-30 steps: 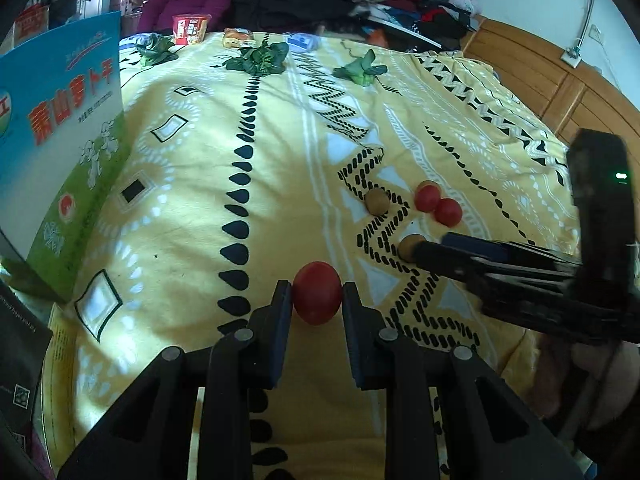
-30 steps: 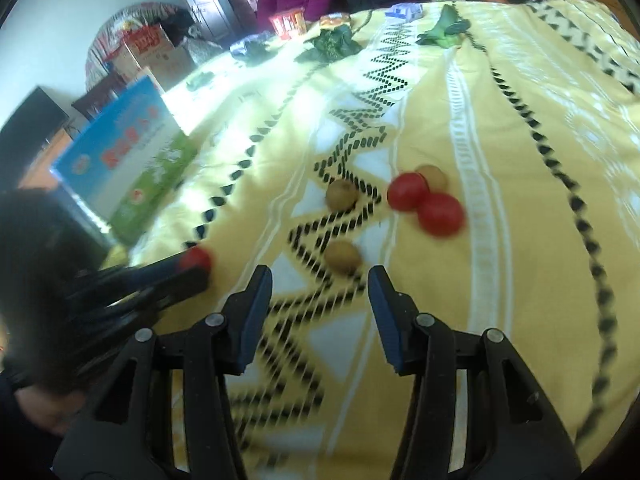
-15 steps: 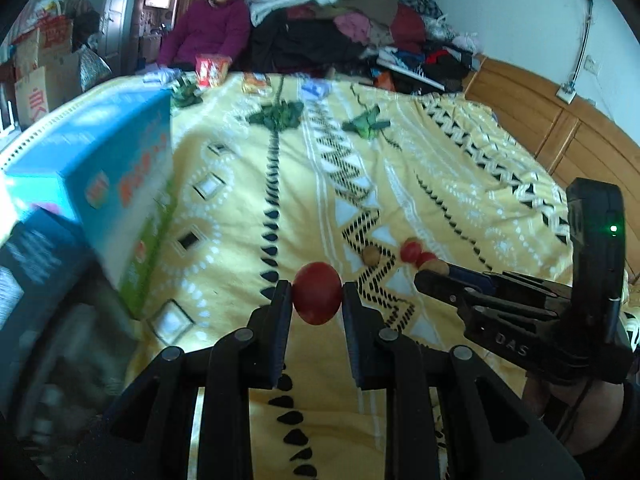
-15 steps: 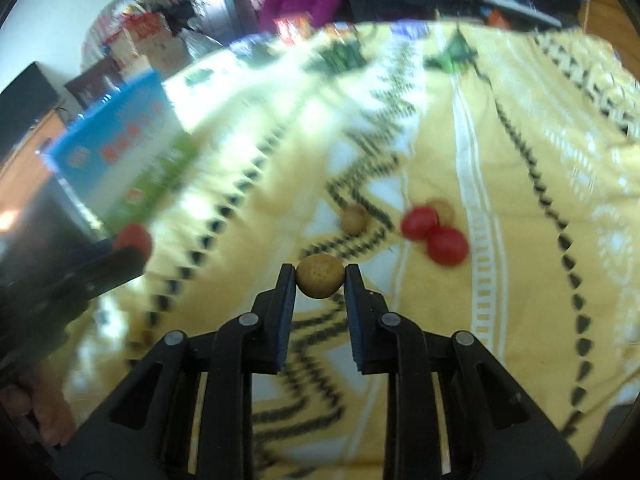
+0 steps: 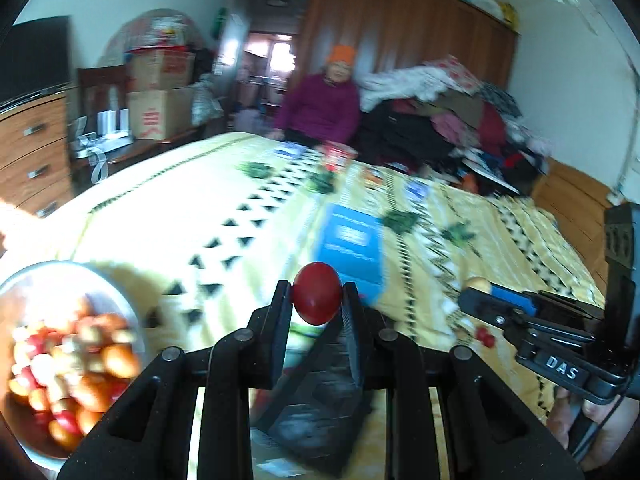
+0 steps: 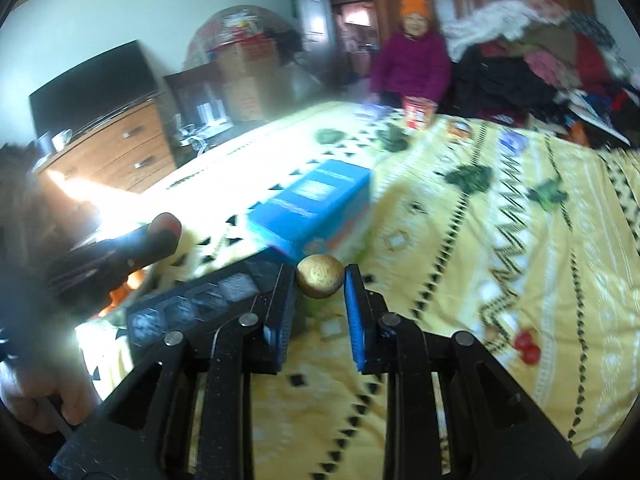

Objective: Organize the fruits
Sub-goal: 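Carry the tomato and kiwi in both tools over the steel bowl, then open both tools to drop the tomato and kiwi into the bowl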

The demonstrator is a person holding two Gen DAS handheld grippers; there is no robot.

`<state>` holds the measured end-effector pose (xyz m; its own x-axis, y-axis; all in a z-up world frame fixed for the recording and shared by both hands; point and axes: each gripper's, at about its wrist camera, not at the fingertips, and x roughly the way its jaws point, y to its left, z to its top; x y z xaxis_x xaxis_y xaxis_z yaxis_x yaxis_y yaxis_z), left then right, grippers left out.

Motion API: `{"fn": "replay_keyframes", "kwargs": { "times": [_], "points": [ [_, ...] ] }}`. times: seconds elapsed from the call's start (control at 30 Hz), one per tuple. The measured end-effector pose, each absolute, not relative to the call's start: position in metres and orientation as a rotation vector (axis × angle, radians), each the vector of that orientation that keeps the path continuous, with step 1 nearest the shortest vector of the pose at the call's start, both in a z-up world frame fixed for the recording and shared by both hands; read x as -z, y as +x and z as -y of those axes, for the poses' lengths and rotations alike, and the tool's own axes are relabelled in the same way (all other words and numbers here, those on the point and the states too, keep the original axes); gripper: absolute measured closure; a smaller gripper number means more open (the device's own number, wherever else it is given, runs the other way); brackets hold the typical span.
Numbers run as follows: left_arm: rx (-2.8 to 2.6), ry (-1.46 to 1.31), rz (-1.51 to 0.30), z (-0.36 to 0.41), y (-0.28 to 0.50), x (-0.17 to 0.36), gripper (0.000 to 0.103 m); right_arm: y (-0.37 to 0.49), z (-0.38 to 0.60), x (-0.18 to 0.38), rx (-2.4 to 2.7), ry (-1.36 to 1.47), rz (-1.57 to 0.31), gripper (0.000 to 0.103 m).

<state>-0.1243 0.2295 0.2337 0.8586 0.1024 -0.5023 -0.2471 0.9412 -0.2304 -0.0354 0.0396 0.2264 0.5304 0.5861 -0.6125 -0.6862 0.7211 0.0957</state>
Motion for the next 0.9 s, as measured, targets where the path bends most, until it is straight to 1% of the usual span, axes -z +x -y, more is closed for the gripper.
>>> {"fn": "replay_keyframes", "kwargs": {
  "times": [0.2,0.4,0.63,0.9],
  "points": [
    [-0.397,-0.374,-0.475,-0.328,-0.179,-0.228,0.078,-0.077,-0.148,-0.231,-0.914,-0.282,-0.668,0.078],
    [-0.517,-0.448,-0.495,-0.393,-0.212,-0.202,0.078,-0.119,-0.232,-0.224,-1.031,-0.392,-0.654,0.078],
    [-0.547,-0.505,-0.527,-0.43,-0.232,-0.173,0.078,-0.137,-0.288,-0.207,-1.088,-0.477,-0.672,0.078],
    [-0.543,-0.54,-0.561,-0.452,-0.237,-0.152,0.078,-0.139,-0.312,-0.192,-1.082,-0.501,-0.713,0.078]
  ]
}}
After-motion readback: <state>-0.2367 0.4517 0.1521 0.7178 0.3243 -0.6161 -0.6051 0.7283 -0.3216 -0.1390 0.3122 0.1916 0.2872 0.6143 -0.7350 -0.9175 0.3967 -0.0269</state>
